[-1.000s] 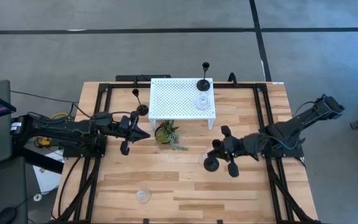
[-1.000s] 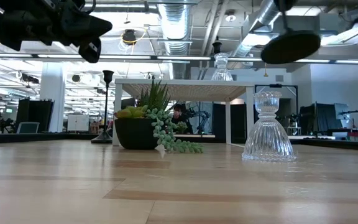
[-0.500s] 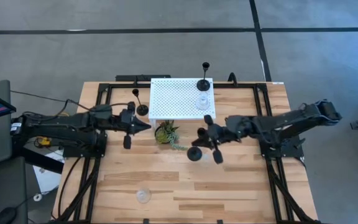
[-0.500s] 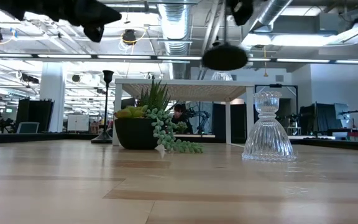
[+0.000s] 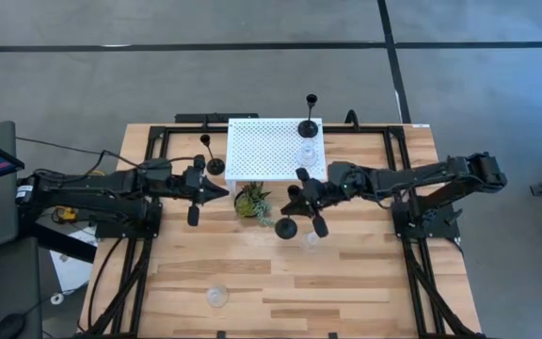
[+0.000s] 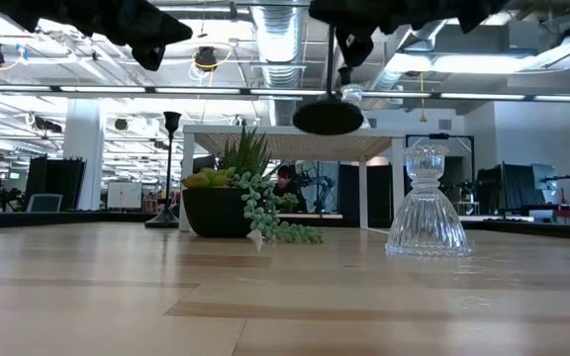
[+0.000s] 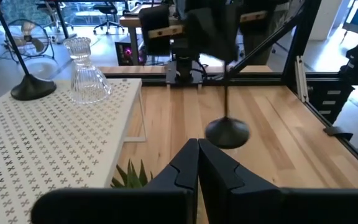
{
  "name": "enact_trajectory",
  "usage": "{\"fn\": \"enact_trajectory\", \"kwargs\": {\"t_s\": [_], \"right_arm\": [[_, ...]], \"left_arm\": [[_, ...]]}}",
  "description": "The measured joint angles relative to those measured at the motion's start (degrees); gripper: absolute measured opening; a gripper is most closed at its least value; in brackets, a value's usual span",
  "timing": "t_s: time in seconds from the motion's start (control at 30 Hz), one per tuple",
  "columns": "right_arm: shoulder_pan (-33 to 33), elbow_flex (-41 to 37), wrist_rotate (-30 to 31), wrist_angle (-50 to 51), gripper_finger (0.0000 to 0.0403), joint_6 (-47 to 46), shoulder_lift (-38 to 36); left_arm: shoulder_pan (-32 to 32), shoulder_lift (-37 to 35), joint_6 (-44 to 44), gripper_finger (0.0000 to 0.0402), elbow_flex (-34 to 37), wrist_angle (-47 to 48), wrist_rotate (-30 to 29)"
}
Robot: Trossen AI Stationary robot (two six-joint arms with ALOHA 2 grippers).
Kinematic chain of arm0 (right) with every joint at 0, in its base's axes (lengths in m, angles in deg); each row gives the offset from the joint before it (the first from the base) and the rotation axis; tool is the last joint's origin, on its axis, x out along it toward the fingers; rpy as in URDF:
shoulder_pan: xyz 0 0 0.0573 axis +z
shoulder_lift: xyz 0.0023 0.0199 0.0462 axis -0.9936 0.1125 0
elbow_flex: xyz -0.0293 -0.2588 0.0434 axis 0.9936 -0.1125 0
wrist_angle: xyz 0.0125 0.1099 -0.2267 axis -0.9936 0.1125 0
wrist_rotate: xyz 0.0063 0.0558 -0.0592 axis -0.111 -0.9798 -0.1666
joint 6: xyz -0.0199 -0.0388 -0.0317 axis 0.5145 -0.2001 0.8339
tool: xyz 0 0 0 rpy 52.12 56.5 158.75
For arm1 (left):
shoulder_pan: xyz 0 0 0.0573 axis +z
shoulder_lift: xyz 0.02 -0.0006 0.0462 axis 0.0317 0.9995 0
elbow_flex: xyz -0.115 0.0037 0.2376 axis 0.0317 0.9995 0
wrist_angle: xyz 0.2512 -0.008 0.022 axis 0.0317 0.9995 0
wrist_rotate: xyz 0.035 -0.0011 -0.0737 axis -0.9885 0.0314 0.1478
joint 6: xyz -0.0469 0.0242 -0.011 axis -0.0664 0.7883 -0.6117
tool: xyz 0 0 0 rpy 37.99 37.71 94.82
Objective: Pick & Place candle stick holders
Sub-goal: Move the bottom black candle holder to the center of the table
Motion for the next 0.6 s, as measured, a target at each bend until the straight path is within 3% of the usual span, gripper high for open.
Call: {"fn": "enact_trajectory", "kwargs": {"t_s": [0.2, 0.4, 0.6], "right_arm": [[-2.53, 2.17, -6.38, 0.1, 0.0, 1.4, -0.06], [-2.52, 2.43, -8.13, -0.07, 0.0, 2.45, 2.96], [-2.66, 2.81, -8.09, -3.76, 0.0, 0.82, 8.21]], "left_arm": [[0.0, -0.01, -0.09, 0.001, 0.0, -0.06, -1.01], [0.0, 0.15, -2.4, 0.001, 0.0, -0.11, -2.74], [0.0, 3.23, -4.51, 0.001, 0.04, -1.55, -0.85]]}}
